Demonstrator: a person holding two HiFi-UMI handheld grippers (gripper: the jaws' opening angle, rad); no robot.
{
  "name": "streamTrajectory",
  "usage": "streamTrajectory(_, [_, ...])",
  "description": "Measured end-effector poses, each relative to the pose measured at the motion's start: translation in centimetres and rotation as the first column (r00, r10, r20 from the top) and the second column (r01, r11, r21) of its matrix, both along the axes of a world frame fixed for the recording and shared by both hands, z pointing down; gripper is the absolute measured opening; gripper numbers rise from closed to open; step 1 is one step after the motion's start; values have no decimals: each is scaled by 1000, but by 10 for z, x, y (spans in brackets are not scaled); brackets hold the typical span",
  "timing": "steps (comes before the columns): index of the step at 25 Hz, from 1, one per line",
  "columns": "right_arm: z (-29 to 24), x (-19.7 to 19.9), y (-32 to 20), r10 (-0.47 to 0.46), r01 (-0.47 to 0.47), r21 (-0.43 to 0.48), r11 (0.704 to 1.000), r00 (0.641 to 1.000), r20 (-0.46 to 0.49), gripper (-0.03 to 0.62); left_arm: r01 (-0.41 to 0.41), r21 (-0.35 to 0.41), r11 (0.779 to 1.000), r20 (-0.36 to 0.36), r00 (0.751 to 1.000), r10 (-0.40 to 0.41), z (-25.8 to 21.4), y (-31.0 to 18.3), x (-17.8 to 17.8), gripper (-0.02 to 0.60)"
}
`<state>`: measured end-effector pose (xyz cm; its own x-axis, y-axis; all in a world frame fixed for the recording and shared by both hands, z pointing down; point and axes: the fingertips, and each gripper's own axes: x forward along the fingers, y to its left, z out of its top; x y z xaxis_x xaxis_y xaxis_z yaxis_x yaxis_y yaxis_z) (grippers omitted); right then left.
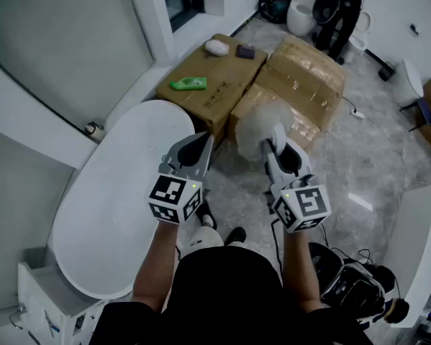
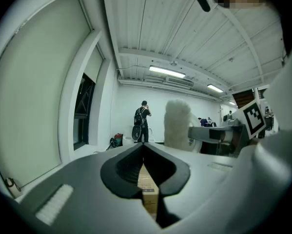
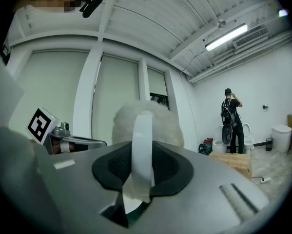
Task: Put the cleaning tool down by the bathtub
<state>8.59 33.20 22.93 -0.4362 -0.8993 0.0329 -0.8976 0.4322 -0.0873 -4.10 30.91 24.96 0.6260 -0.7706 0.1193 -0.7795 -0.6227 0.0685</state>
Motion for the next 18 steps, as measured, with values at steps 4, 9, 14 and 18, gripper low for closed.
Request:
streamTrajectory(4, [0, 3, 7, 5, -5, 2, 1000, 1000, -3, 94, -2, 17, 1000, 25, 1000, 2, -1, 8, 1, -3])
streamTrajectory(9, [0, 2, 17, -1, 1, -1, 1000, 1000, -10, 92, -1, 27, 1000, 21, 1000, 0, -5, 17, 1, -3])
streamTrajectory(14, [1, 7, 23, -3, 3, 5, 1000, 1000, -26, 92, 4, 27, 1000, 13, 1000, -5, -4, 19, 4, -3])
streamTrajectory(18, [1, 9, 28, -20, 20, 19, 1000, 999, -47, 94, 26, 3, 1000, -13, 1000, -26, 3, 19, 5, -3])
